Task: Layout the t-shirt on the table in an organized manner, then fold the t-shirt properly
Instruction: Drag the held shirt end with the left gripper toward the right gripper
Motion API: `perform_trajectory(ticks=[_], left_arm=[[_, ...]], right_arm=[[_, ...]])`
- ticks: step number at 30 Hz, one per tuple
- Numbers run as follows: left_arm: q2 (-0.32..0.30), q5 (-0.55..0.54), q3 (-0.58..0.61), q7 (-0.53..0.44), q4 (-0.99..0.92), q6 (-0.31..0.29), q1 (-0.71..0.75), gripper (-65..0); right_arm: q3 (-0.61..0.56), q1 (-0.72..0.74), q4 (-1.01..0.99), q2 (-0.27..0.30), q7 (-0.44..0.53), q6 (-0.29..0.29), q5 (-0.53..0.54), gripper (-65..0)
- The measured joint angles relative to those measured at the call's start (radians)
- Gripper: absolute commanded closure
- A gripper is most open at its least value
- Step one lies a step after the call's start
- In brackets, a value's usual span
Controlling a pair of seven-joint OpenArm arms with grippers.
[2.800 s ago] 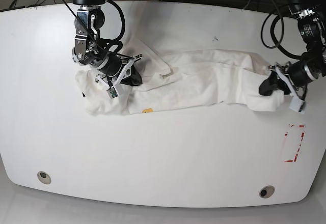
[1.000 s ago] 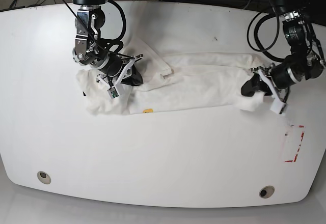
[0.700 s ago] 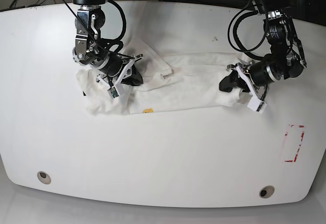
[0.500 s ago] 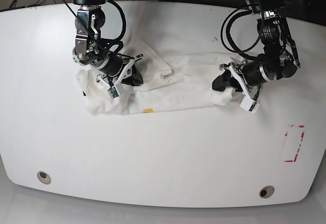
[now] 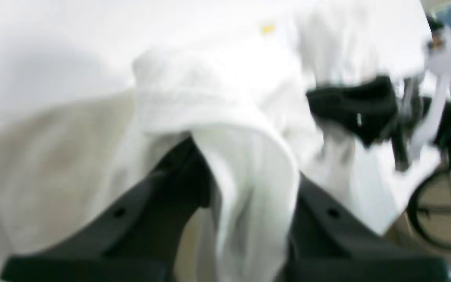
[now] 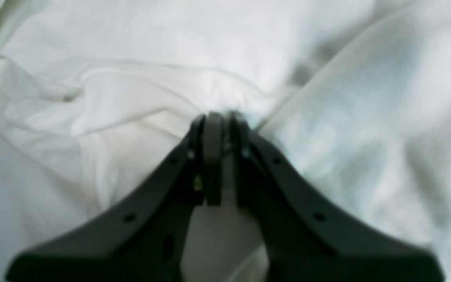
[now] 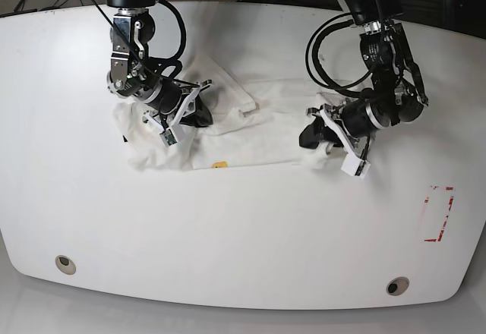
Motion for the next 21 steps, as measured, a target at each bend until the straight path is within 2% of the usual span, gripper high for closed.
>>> perform_trajectory(ticks=[7, 21], left_arm=[[0.058, 0.070, 0.002, 0.003, -0.014, 0.000, -0.030, -6.6], [0.056, 0.083, 0.001, -0.012, -0.152, 0.000, -0.051, -6.6]], right_arm=[[0.000, -0.002, 0.000, 0.001, 0.000, 0.016, 0.003, -4.8], [0.000, -0.003, 0.000, 0.005, 0.000, 0.023, 0.003, -4.8]])
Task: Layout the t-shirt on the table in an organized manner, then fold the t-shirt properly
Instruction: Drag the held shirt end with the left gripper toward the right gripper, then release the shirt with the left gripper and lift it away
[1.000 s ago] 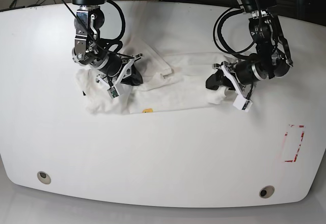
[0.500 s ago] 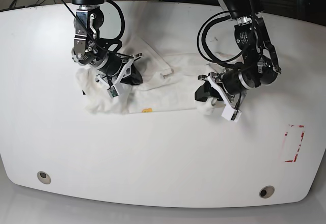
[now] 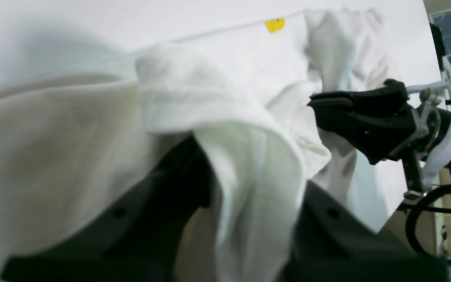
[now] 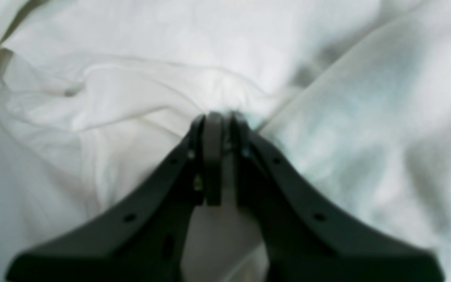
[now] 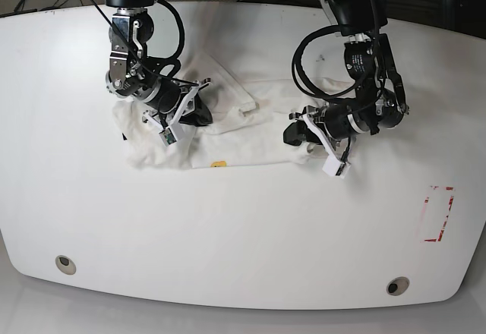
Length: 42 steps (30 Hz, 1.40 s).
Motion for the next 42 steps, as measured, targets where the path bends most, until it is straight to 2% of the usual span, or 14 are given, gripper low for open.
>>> perform_trajectory(ticks=[10, 19, 26, 29, 33, 36, 40, 42], left_arm=[[0.000, -0.002, 0.062, -0.007, -0.014, 0.000, -0.003, -6.6], [0.000, 0.000, 0.092, -0.059, -0.014, 0.000, -0.005, -7.9], [-0.002, 0.001, 0.093, -0.059, -0.014, 0.000, -0.005, -25.8], [-0.001, 0.002, 0.092, -0.059, -0.014, 0.000, -0.005, -30.9], [-0.001, 0.000, 0.097, -0.059, -0.014, 0.001, -0.005, -36.3], [-0.004, 0.000, 0.121, -0.058, -0.014, 0.034, -0.006, -40.2], [-0.009, -0.005, 0.200, -0.031, -0.014, 0.041, -0.023, -41.4], [-0.005, -0.040, 0.236, -0.027, -0.014, 0.040, -0.035, -41.4]], right_arm=[[0.000, 0.000, 0.000, 0.000, 0.000, 0.000, 0.000, -4.8], [0.000, 0.000, 0.000, 0.000, 0.000, 0.003, 0.000, -4.8], [0.000, 0.001, 0.000, 0.000, 0.000, 0.003, 0.000, -4.8], [0.000, 0.001, 0.000, 0.000, 0.000, 0.003, 0.000, -4.8], [0.000, 0.001, 0.000, 0.000, -0.001, 0.003, 0.000, -4.8], [0.000, 0.001, 0.000, 0.000, -0.001, 0.003, 0.000, -4.8], [0.000, 0.003, 0.000, 0.000, -0.003, 0.003, 0.000, -4.8], [0.000, 0.003, 0.000, 0.000, -0.003, 0.003, 0.000, -4.8]])
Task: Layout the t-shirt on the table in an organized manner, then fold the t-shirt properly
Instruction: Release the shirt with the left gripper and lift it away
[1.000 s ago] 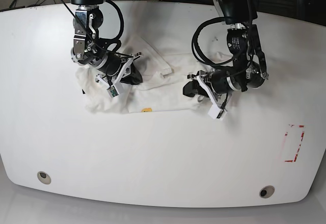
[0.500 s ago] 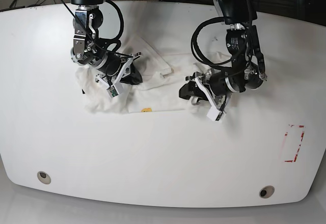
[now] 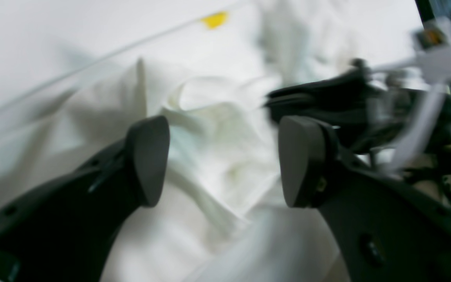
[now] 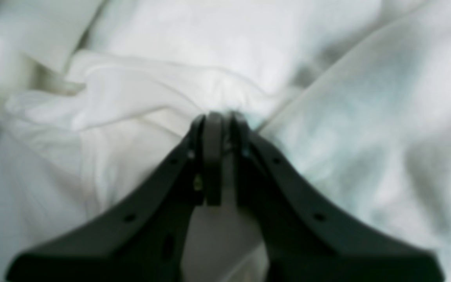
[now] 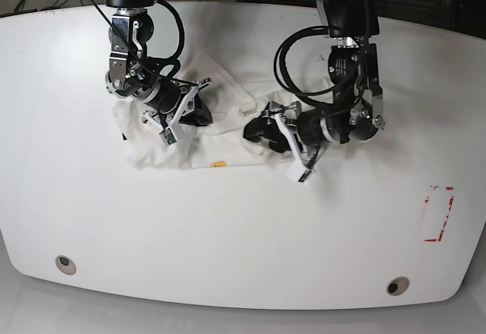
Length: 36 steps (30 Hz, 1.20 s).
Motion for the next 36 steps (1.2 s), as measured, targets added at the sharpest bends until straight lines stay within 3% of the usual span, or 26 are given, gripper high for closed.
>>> perform_trajectory(ticks=[5, 10, 20, 25, 30, 33, 36], left_arm=[[0.006, -0.129, 0.031, 0.001, 0.014, -0.003, -0.021, -41.4], [-0.032, -0.196, 0.027, 0.001, 0.028, -0.004, -0.057, -41.0], [-0.206, -0.213, 0.025, -0.004, 0.085, -0.003, -0.077, -41.0], [-0.321, -0.210, 0.025, -0.094, 0.149, 0.001, -0.043, -39.4], [-0.394, -0.088, 0.026, -0.190, 0.227, 0.001, 0.041, -25.8], [-0.407, 0.013, 0.026, -0.272, 0.256, 0.001, 0.093, -17.1], [-0.405, 0.125, 0.033, -0.381, 0.266, -0.004, 0.140, -15.3]], right_arm=[[0.000, 0.003, 0.000, 0.000, -0.005, 0.007, -0.001, -4.8], [0.000, 0.005, 0.000, 0.000, -0.005, 0.007, -0.007, -4.8], [-0.003, 0.006, -0.001, 0.011, -0.005, 0.009, -0.005, -4.8], [-0.003, 0.006, -0.001, 0.011, -0.005, 0.012, -0.005, -4.8], [-0.003, 0.009, -0.001, 0.014, -0.008, 0.014, -0.006, -4.8], [-0.003, 0.014, -0.002, 0.014, -0.013, 0.014, -0.006, -4.8], [-0.003, 0.018, -0.002, 0.014, -0.023, 0.015, -0.006, -4.8]])
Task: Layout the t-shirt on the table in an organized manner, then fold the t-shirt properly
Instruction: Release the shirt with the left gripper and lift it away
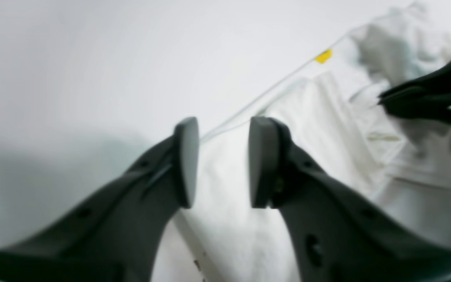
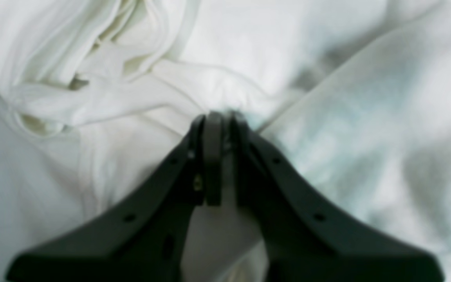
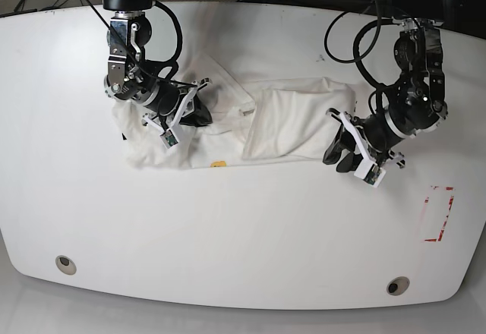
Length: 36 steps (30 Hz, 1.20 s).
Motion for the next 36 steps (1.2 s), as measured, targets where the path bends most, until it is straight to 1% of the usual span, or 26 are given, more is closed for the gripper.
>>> perform_trajectory(ticks=[2, 4, 8, 10, 15, 18, 22, 24, 27, 31, 36], left_arm=[[0.001, 0.080, 0.016, -0.057, 0.001, -0.001, 0.029, -15.2], [0.000, 0.147, 0.038, -0.090, 0.000, 0.002, 0.055, -14.9], [0.005, 0.230, 0.087, -0.177, -0.003, 0.001, 0.103, -14.8], [0.018, 0.272, 0.113, -0.224, -0.011, 0.001, 0.122, -14.8], [0.075, 0.356, 0.135, -0.270, -0.050, -0.002, 0.151, -14.8], [0.102, 0.409, 0.134, -0.275, -0.082, 0.001, 0.160, -14.8], [0.121, 0.447, 0.134, -0.276, -0.135, 0.001, 0.159, -14.8], [0.123, 0.456, 0.134, -0.277, -0.163, 0.001, 0.159, -14.8], [0.123, 0.455, 0.132, -0.308, -0.194, 0.000, 0.156, -14.8], [0.119, 0.455, 0.132, -0.304, -0.190, -0.003, 0.154, -14.8], [0.116, 0.473, 0.130, -0.261, -0.103, -0.007, 0.166, -14.8]], right_arm=[[0.000, 0.001, 0.000, 0.000, -0.001, 0.000, 0.001, -4.8], [0.000, 0.001, 0.000, 0.000, -0.002, 0.000, 0.000, -4.8], [0.000, 0.001, 0.000, 0.000, -0.003, 0.000, 0.000, -4.8], [0.000, 0.001, 0.000, 0.000, -0.002, 0.000, 0.000, -4.8], [0.000, 0.001, 0.000, 0.000, -0.003, 0.000, 0.000, -4.8], [0.000, 0.001, 0.000, 0.000, -0.002, 0.000, 0.000, -4.8], [0.000, 0.001, 0.000, 0.000, -0.003, -0.001, 0.000, -4.8], [0.000, 0.001, 0.000, 0.000, -0.003, 0.000, 0.000, -4.8], [0.000, 0.001, 0.000, 0.000, -0.003, -0.001, 0.000, -4.8], [0.000, 0.001, 0.000, 0.000, -0.003, -0.001, 0.000, -4.8], [0.000, 0.001, 0.000, 0.000, -0.002, -0.001, 0.001, -4.8]])
